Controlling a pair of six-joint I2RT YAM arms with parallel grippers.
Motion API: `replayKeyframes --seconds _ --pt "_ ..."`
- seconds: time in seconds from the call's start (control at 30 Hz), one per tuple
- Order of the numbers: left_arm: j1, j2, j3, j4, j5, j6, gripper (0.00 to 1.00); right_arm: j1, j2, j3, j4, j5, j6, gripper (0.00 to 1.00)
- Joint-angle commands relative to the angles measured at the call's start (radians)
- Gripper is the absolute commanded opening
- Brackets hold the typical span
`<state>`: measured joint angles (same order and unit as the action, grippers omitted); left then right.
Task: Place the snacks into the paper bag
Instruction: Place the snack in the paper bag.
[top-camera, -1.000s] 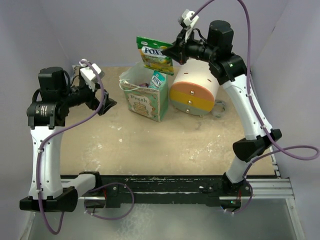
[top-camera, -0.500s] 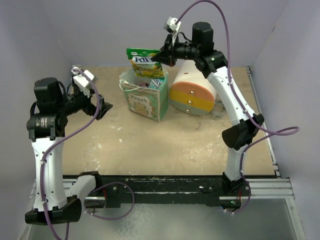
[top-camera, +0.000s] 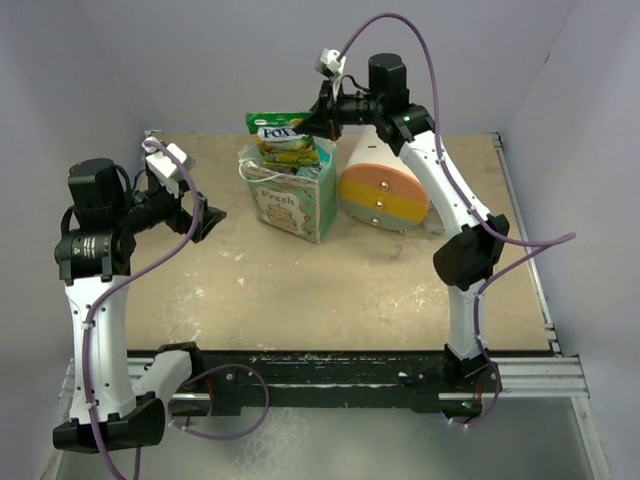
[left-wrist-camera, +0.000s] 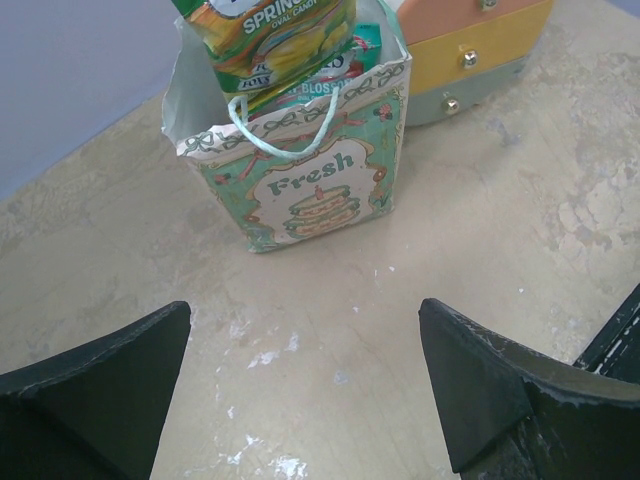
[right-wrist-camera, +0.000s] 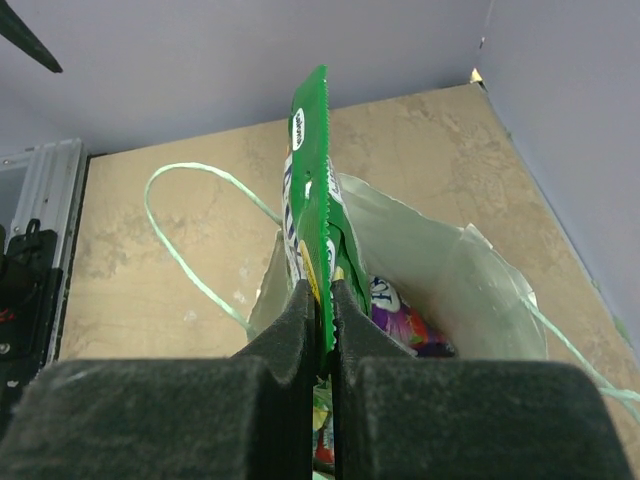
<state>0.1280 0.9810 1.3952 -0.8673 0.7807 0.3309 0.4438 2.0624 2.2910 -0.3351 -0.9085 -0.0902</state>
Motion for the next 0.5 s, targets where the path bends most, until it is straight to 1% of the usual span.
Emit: replayKeyframes --seconds 0.0,0.23,0.47 --pt "0.008 -0.016 -0.014 0.055 0.032 -0.02 0.99 -0.001 -0.02 0.036 0.075 -0.002 -0.019 0.0" --pt "0.015 -0.018 -0.029 0.069 0.039 -0.027 0.99 -0.001 -0.052 -0.039 0.062 0.083 -0.028 0.0" --pt "0.019 -0.036 -0.043 0.073 0.041 -0.023 0.99 -0.001 -0.056 -0.074 0.036 0.115 -0.031 0.0"
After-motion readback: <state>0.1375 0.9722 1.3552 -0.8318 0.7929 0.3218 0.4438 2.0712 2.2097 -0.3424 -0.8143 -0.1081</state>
